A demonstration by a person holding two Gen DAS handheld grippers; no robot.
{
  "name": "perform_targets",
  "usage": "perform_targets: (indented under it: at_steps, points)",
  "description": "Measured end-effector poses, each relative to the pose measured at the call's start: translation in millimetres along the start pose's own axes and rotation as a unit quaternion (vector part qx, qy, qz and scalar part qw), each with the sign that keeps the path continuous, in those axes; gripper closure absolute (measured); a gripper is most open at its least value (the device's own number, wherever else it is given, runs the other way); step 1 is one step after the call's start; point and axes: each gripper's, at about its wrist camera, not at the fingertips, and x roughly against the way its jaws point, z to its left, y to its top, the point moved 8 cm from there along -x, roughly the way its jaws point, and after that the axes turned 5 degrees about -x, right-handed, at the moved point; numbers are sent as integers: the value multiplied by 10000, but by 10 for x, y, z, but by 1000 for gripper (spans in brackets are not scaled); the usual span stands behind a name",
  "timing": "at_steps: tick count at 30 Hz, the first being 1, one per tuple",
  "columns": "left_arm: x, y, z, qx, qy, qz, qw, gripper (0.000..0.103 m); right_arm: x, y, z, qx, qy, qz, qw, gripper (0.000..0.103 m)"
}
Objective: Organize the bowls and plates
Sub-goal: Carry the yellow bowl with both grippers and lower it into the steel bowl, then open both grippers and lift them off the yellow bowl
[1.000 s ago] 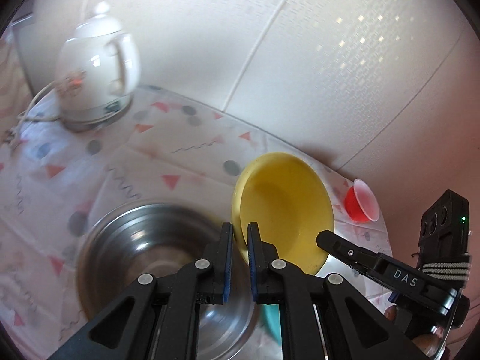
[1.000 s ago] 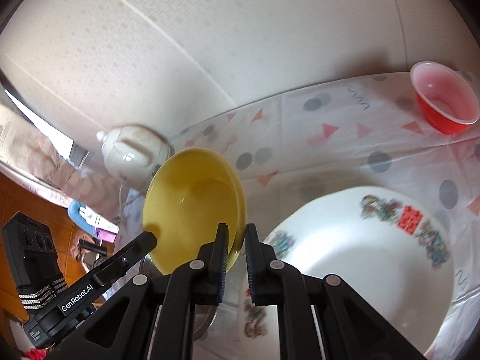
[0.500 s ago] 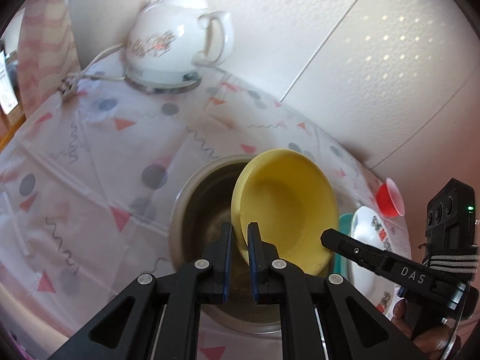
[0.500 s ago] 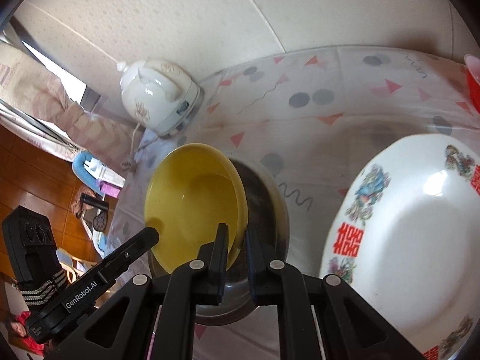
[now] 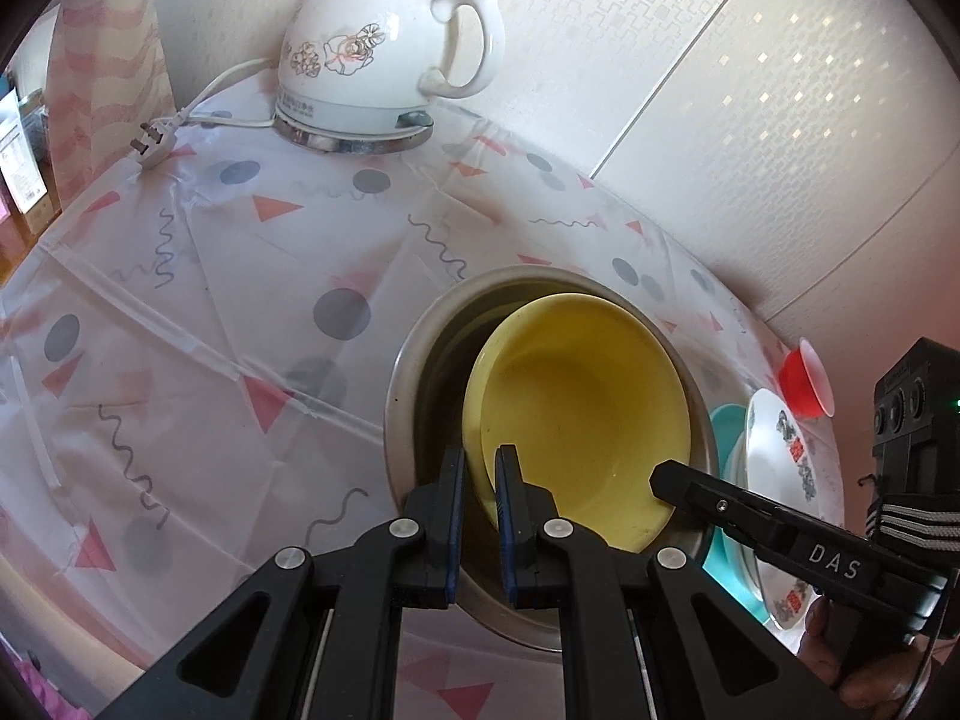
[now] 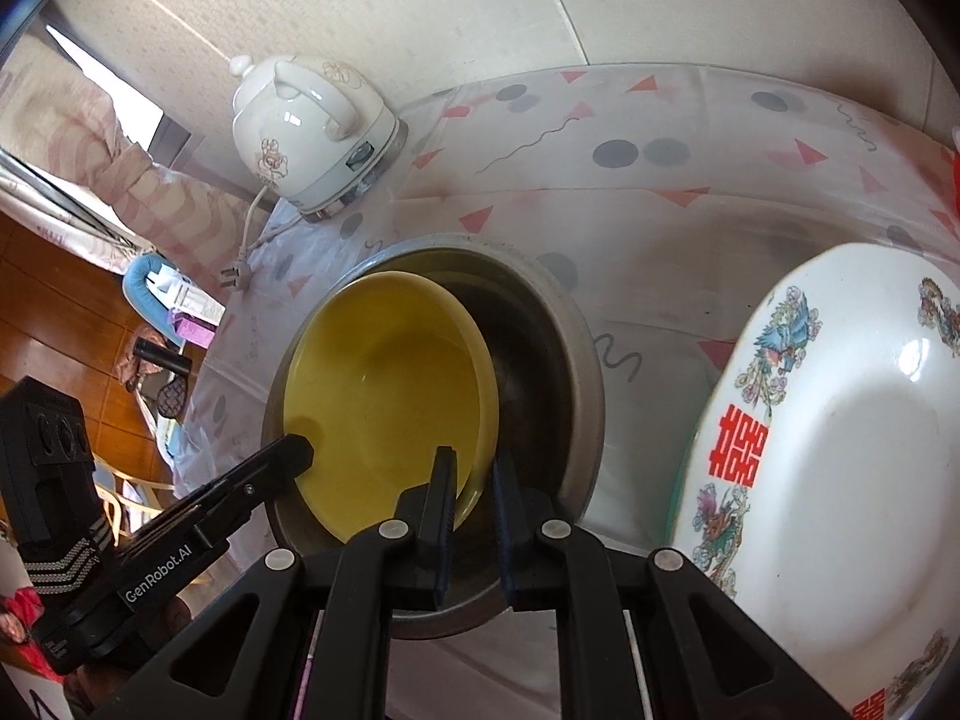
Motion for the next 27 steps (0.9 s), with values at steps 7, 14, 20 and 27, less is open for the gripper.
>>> perform_targets:
  at_steps: [7, 14, 20, 27]
  points:
    - [8, 3, 5, -10, 20, 53, 10000, 93, 0, -32, 33, 156, -207, 10, 9997, 89]
    - [0, 6, -11, -90, 83, 54, 9999, 93, 19, -48, 71, 304, -350, -28, 9989, 84]
    - [-4, 5, -1, -174, 185, 31, 9997, 93, 18, -59, 118, 567, -550, -73, 9969, 80]
    - [-4, -4, 3, -214, 204, 30, 9996, 93, 73, -52, 124, 707, -712, -220, 9947, 73]
